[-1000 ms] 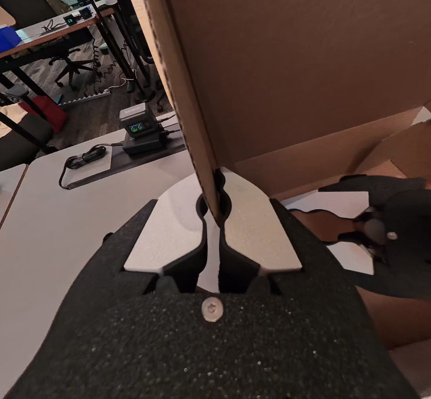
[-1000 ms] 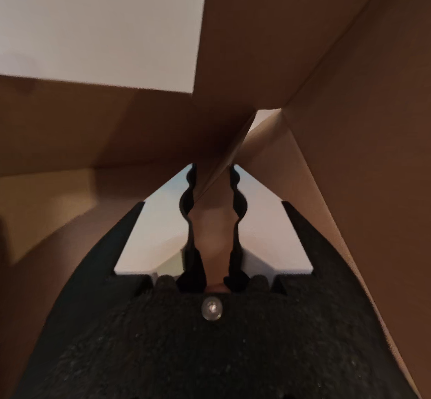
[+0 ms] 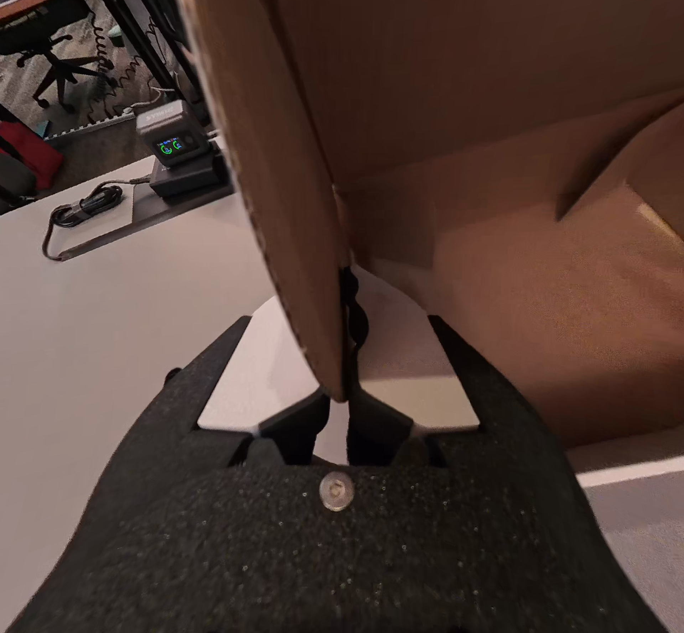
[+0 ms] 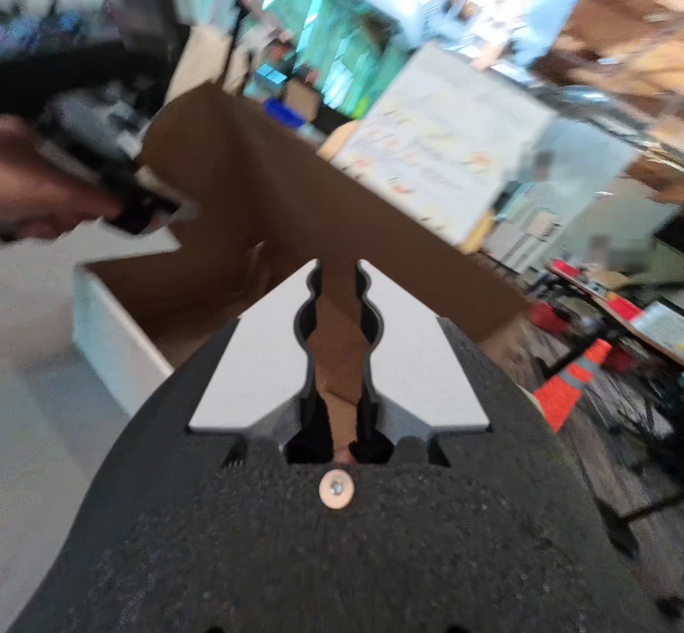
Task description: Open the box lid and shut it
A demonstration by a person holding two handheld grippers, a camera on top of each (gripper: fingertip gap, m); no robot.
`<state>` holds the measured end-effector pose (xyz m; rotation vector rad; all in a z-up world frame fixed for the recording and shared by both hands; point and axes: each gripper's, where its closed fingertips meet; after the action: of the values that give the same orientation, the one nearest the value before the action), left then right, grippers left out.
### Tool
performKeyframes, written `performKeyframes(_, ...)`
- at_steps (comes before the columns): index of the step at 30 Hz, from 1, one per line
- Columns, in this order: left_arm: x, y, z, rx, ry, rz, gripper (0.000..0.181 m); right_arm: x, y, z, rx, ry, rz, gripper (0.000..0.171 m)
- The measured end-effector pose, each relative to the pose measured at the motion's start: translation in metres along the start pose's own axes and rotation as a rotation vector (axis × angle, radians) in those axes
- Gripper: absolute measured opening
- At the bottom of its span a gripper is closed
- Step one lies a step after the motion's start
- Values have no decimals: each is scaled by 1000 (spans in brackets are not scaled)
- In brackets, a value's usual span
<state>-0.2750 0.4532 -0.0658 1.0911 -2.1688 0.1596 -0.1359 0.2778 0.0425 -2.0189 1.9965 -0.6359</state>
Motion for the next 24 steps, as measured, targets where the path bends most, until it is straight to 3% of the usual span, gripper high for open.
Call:
performKeyframes(2,0,-4,8,-17,26,9,4,32,-49,-7,-137,-63,95,11)
performKeyframes(4,3,-11,14,0,53,57,10,41,-88,-4,-231,-65,150,10)
performKeyframes(6,17,-19,21,45,67,145,24,30,-106,7,-275,-6,120,7)
performKeyframes(9,49,-15,30,67,15,210,26,8,-116,26,-387,68,38,7)
performKeyframes(14,100,22,-24,141,-196,300,22,-15,-110,42,-502,109,-72,6)
performKeyframes(19,108,43,-92,114,-298,355,13,-14,-98,54,-465,172,-94,2)
performKeyframes(24,102,24,-99,6,-287,459,5,0,-101,29,-493,56,-98,3)
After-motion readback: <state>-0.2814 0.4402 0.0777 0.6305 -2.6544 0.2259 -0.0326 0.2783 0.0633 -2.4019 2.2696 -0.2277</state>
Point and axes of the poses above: each gripper's, where its closed fingertips meet, x back along the fingers, z out of its underside, y = z × x across the jaws, and after that the axes turned 11 degrees about y, right-handed
